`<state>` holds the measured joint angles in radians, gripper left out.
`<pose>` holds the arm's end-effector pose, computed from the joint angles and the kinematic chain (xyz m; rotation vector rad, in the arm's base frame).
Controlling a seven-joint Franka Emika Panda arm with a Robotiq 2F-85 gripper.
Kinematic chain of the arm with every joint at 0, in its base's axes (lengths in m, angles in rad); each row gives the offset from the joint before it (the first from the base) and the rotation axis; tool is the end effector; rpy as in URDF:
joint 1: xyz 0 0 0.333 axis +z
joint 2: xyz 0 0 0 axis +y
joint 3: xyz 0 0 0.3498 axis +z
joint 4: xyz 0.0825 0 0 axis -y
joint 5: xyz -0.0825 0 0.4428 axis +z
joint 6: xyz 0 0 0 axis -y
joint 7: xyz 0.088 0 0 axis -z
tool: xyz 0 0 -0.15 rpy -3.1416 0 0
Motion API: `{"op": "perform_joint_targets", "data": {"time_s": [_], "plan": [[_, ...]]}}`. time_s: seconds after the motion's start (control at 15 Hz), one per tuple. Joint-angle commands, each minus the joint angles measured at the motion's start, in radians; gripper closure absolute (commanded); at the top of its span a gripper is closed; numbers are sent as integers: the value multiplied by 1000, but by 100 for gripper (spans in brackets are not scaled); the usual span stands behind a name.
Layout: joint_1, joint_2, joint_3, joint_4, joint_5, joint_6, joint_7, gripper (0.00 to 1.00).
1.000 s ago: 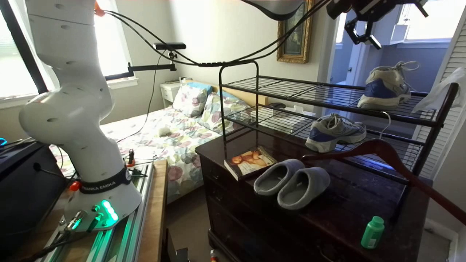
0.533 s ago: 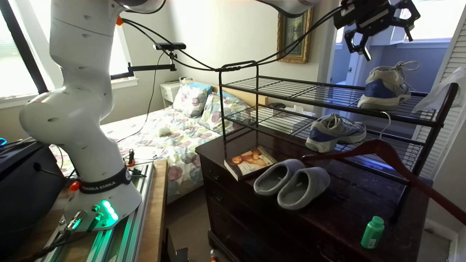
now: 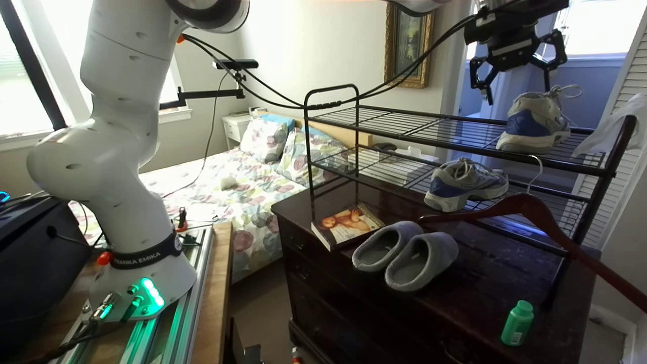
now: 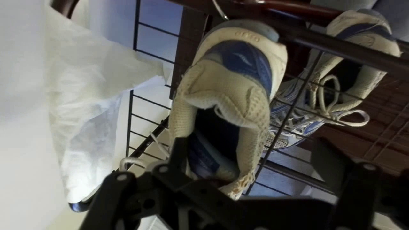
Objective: Put the green bottle on the countertop then move the sneaker from the top shelf to the bottom shelf.
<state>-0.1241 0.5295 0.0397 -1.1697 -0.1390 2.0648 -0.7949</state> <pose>0.8287 -0.0908 0.5106 2.6590 1.0385 0.4075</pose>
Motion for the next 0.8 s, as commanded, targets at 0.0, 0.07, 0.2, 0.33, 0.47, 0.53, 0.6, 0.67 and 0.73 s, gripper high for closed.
{"op": "perform_joint_targets", "data": {"time_s": [0.0, 0.07, 0.2, 0.33, 0.47, 0.53, 0.6, 0.67, 0.73], "plan": [[-11, 115, 9, 173, 50, -122, -52, 0], [-10, 140, 6, 206, 51, -146, -47, 0], [-14, 183, 6, 261, 55, -178, -53, 26], [-19, 218, 10, 308, 61, -203, -61, 41], [-18, 240, 8, 345, 56, -212, -71, 55], [-17, 245, 10, 354, 37, -198, -73, 62], [-13, 248, 7, 365, 26, -187, -85, 70], [-14, 242, 13, 371, 28, -170, -110, 76], [-11, 211, 1, 293, 26, -163, -66, 59]]}}
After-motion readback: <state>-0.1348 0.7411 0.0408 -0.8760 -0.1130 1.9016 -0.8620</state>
